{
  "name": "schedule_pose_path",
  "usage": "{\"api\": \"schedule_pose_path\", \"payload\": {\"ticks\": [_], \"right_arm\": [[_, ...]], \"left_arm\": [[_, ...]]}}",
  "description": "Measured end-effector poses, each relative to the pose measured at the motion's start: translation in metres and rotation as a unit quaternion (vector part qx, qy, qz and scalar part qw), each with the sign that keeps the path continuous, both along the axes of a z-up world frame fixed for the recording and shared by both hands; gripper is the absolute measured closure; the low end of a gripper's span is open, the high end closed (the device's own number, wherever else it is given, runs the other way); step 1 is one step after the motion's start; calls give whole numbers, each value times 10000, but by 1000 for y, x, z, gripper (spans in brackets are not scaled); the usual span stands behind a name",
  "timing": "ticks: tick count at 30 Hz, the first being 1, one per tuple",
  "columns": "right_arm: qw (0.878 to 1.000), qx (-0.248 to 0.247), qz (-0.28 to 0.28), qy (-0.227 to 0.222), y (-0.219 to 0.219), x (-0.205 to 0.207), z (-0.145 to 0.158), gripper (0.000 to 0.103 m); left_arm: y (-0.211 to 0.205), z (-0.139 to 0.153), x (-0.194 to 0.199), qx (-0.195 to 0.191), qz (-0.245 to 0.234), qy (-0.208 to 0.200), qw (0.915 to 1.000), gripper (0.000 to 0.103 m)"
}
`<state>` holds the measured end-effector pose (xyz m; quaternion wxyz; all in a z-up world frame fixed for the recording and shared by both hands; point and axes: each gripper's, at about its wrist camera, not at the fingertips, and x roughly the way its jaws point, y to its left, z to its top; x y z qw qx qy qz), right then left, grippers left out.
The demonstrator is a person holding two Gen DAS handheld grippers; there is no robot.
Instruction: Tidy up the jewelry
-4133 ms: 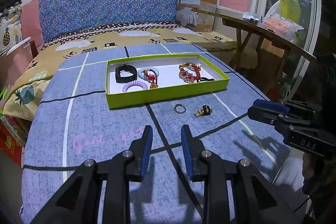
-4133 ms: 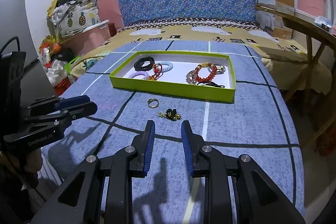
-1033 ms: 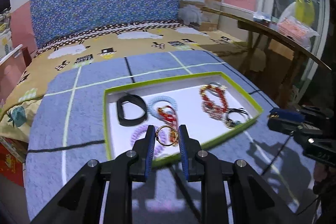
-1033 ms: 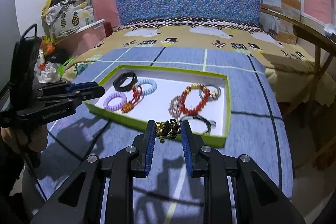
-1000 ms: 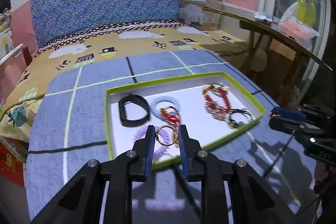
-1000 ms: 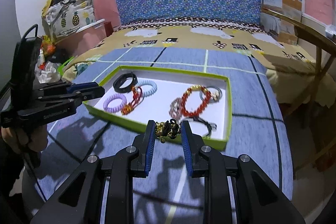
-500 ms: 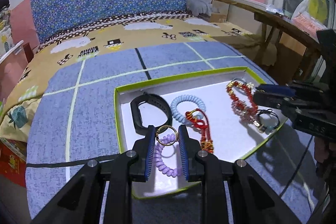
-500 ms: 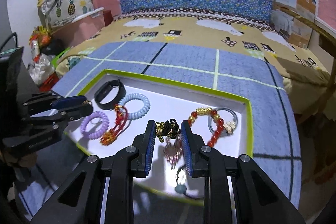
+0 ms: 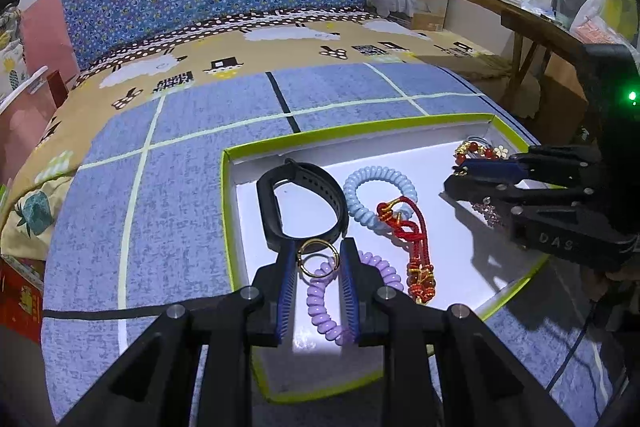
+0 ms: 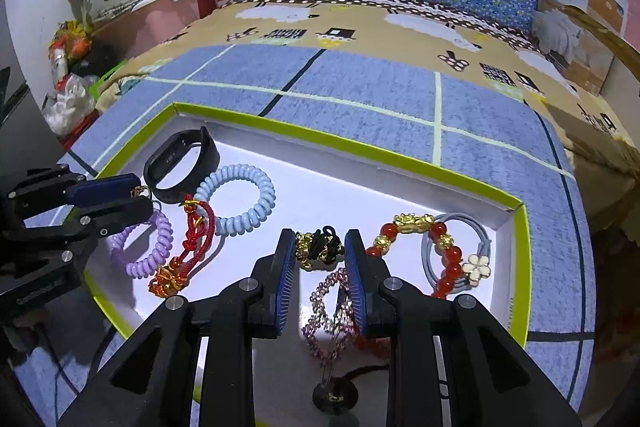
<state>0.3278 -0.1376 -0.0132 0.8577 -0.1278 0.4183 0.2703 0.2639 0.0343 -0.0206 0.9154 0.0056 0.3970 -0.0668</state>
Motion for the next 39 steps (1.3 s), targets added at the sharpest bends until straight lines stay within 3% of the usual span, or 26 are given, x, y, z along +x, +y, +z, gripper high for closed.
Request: {"api": "schedule_pose_path", "payload": {"ticks": [8, 16, 28, 39], "right_arm": [[10000, -22, -26, -88, -1, -3, 4, 76], [9990, 279, -182, -304, -12, -25, 27, 70], [9930, 683, -587, -760, -45, -107, 65, 70], [9896, 805, -741, -939, -63, -179, 70, 70]], "left_arm": [[-2, 0, -1, 9, -15, -22, 10000, 76], [1, 11, -15, -101, 50, -187, 9998, 73], [-6, 41, -82, -139, 209, -668, 9974, 72], [-20, 50, -144, -101, 355, -920, 9951, 72]]}}
